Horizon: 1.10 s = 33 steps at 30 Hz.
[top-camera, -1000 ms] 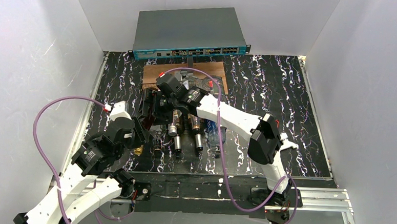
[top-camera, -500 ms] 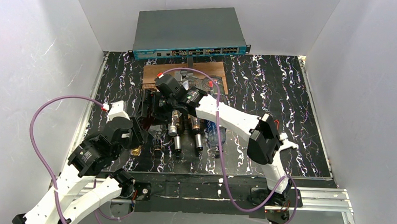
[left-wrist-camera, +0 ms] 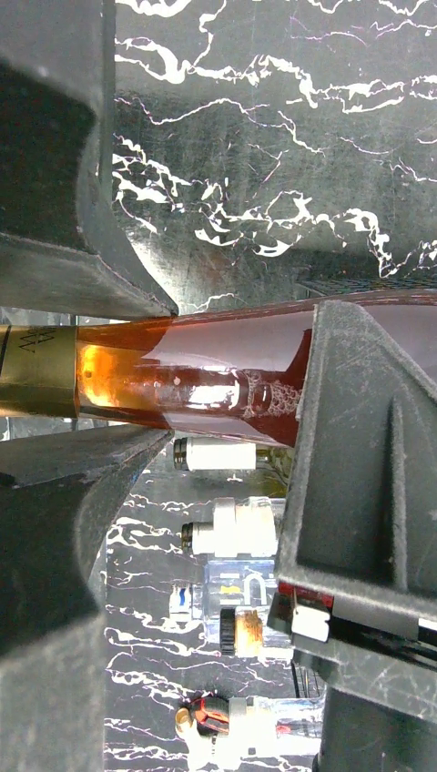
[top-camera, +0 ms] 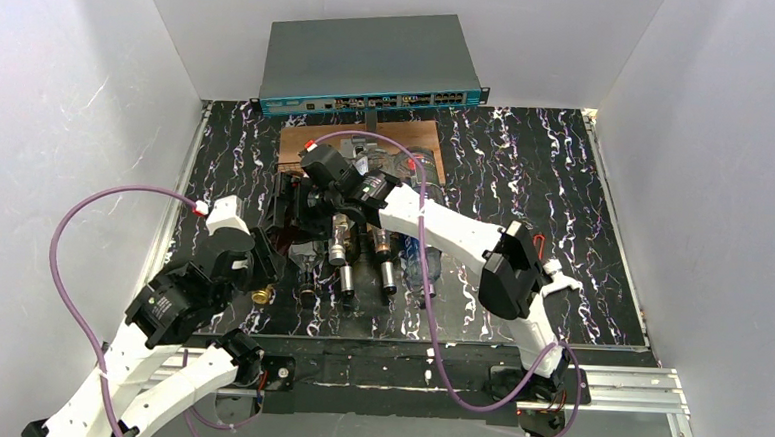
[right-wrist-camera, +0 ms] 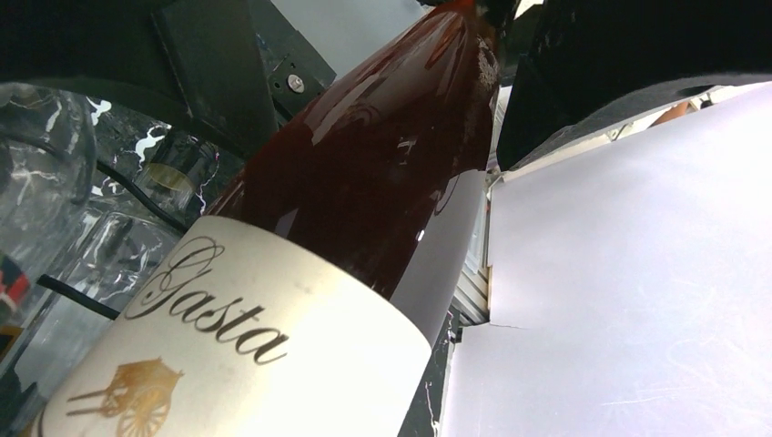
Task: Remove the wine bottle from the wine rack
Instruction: Pick up the wine bottle from the wine rack.
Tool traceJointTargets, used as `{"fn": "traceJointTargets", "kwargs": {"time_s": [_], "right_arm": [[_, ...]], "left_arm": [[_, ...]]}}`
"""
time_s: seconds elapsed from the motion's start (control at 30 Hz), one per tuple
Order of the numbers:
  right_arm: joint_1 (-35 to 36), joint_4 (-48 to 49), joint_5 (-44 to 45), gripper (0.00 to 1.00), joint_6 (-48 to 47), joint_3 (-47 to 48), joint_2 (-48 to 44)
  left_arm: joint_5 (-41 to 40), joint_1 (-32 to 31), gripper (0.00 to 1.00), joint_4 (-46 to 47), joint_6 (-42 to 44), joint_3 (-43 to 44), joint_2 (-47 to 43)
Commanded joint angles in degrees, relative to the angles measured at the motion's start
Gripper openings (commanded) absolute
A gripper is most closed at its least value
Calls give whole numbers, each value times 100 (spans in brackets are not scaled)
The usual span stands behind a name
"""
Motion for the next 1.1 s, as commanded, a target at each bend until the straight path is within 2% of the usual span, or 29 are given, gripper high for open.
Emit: {"fn": "traceJointTargets", "kwargs": {"time_s": [0.0, 0.4, 0.7, 1.07], "right_arm": [[-57, 287, 165, 99, -153, 312, 157], [-133, 434, 94, 98, -370, 476, 33], [-68, 983, -268, 98, -348, 508, 326], [47, 1082, -253, 98, -390, 630, 534]], "left_arm": [[-768, 43, 0, 1240, 57, 699, -284], [-1073, 39, 0, 1248, 156, 821, -320], [-1386, 40, 0, 1240, 377, 919, -340], [-1701, 43, 0, 1087, 452, 907, -496]]}}
